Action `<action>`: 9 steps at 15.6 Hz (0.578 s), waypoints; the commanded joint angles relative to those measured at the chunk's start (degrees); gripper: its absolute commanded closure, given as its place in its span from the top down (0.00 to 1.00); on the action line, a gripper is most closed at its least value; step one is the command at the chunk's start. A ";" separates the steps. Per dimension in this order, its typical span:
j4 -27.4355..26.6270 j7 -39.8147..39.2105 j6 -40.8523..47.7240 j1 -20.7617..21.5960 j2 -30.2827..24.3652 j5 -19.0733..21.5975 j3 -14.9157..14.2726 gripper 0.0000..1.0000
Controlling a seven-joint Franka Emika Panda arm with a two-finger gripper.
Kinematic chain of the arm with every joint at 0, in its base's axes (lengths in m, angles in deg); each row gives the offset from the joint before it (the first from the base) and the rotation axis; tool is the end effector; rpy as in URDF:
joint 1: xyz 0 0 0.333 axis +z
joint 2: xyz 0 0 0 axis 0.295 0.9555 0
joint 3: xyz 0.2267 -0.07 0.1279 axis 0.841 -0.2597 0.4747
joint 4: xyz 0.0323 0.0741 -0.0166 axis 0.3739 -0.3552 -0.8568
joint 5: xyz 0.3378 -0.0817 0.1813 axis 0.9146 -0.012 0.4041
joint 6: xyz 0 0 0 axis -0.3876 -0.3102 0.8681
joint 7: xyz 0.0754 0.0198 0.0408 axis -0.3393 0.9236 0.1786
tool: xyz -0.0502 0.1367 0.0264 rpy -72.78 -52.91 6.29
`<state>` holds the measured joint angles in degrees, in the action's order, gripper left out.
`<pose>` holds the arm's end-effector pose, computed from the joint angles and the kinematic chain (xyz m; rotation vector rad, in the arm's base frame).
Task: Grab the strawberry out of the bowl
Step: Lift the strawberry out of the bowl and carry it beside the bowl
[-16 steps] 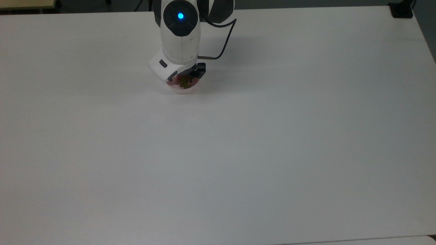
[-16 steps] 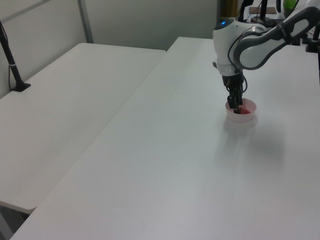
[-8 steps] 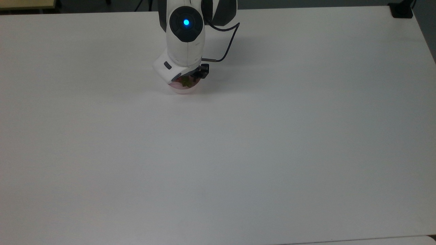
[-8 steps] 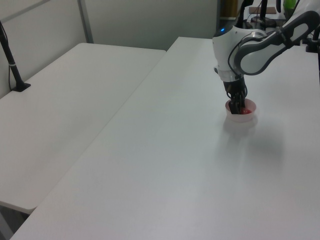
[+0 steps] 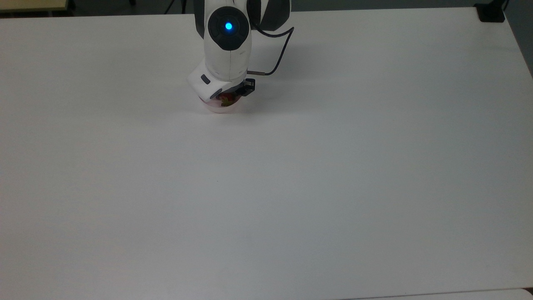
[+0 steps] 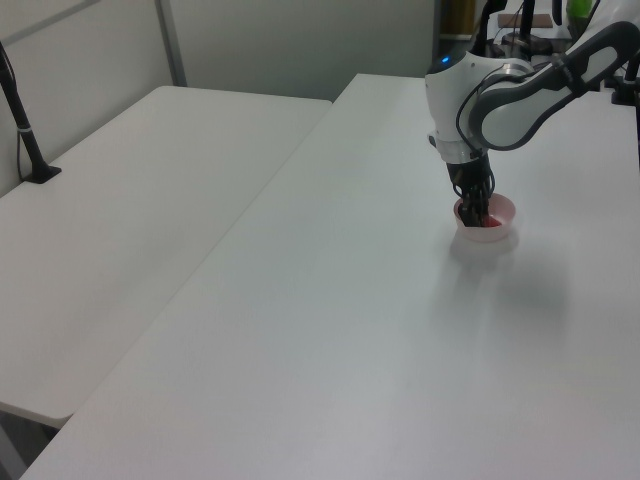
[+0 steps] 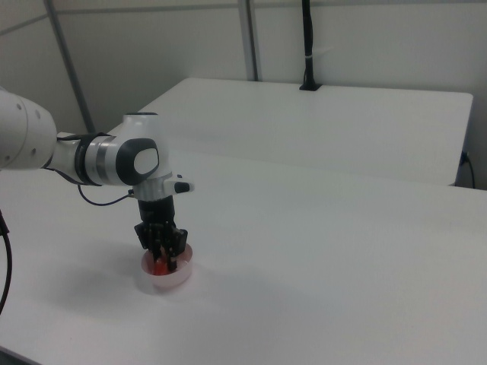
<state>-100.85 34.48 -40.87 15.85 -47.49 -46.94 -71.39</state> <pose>0.5411 0.0263 0.2247 3.0017 0.0033 -0.3472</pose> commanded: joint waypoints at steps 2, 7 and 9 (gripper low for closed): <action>0.58 0.65 2.43 -0.27 -3.10 -0.03 0.26 0.35; 4.88 -3.73 5.94 -2.81 -4.33 2.08 0.26 0.35; 7.86 -7.76 7.96 -4.83 -4.42 2.08 0.08 0.35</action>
<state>-96.57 32.69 -36.79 14.02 -50.51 -46.32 -71.39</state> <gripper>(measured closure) 0.595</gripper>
